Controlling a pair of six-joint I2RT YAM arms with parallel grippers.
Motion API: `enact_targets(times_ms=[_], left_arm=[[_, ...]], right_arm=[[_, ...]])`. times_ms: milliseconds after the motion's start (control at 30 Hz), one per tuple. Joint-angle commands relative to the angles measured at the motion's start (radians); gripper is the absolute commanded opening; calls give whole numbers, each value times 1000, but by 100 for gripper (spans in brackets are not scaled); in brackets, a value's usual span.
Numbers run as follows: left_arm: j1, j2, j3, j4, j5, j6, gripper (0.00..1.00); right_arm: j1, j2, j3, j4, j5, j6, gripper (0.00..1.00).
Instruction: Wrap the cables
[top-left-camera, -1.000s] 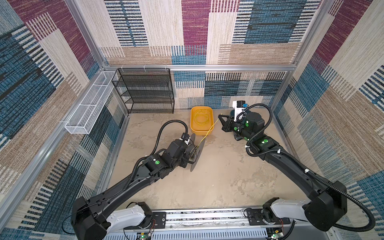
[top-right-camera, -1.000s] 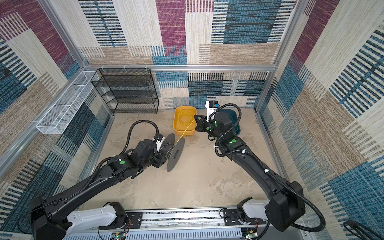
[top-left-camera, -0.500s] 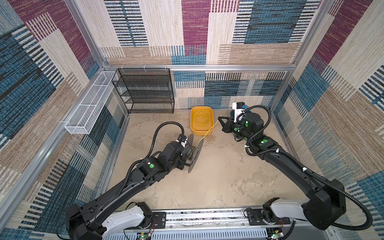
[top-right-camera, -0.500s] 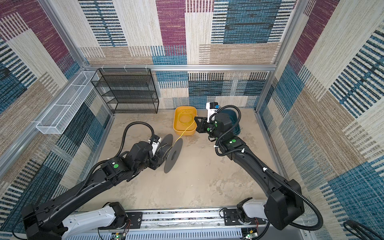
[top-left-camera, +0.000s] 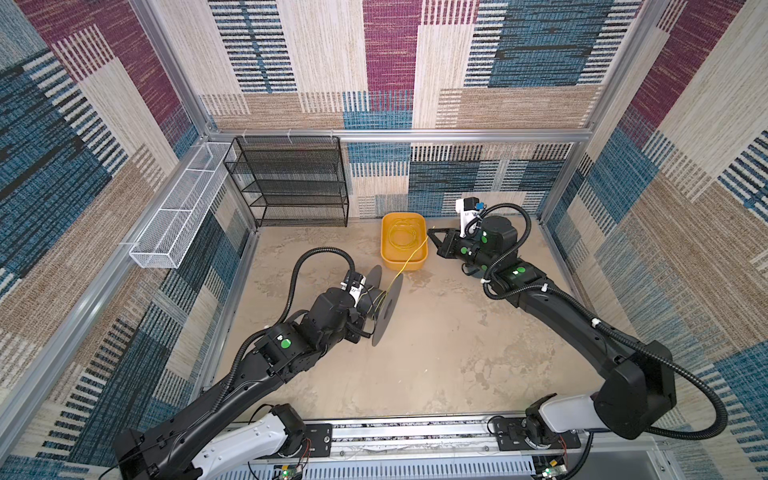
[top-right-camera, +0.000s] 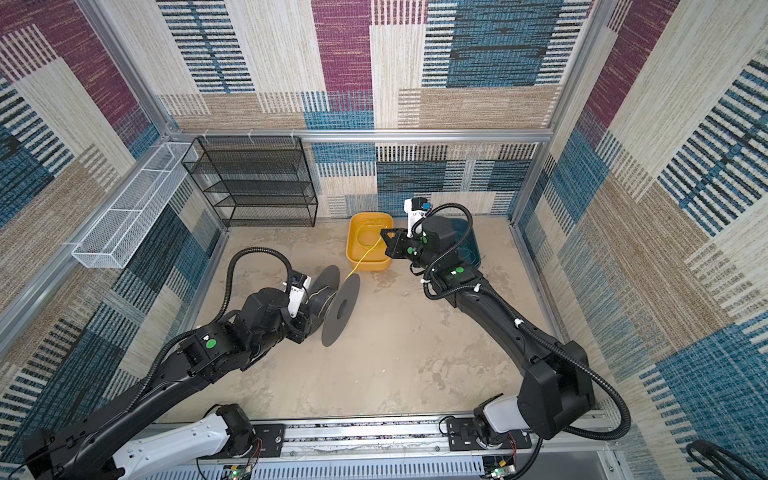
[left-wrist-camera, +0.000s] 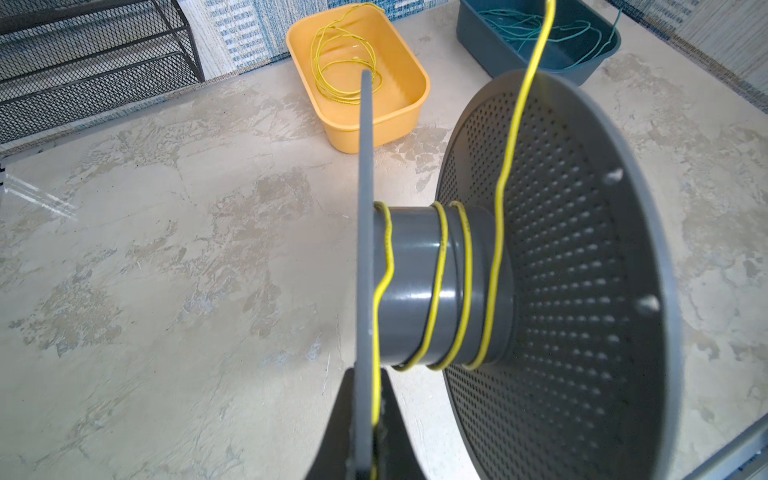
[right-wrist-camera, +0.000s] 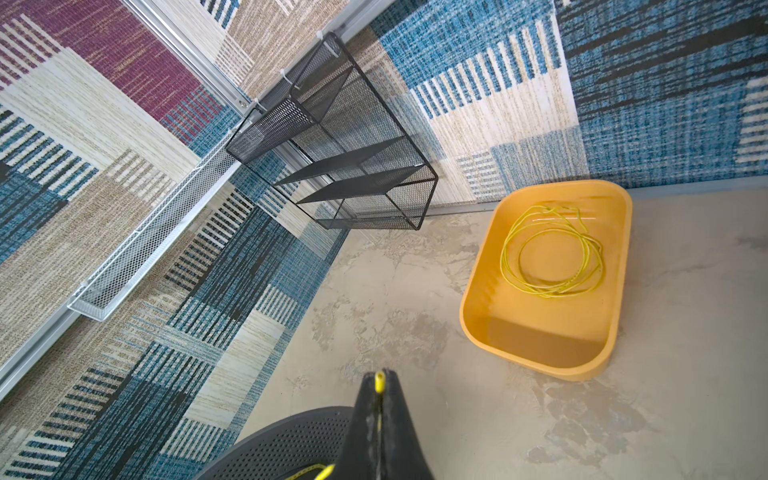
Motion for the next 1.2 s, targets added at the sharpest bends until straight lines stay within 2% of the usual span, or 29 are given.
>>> enact_targets(times_ms=[0, 367, 633, 867, 1167], left_arm=[[1, -24, -8, -150, -17, -1, 0], [-2, -73, -43, -170, 20, -13, 0], [-2, -23, -26, -169, 15, -3, 0], [-2, 18, -20, -123, 50, 21, 0], [-4, -24, -45, -103, 89, 78, 0]], right_arm=[[-11, 25, 35, 79, 119, 6, 0], [-17, 112, 114, 95, 89, 60, 0], [-28, 96, 55, 128, 87, 46, 0], [-115, 82, -9, 163, 35, 57, 0], [-178, 145, -13, 233, -28, 104, 0]])
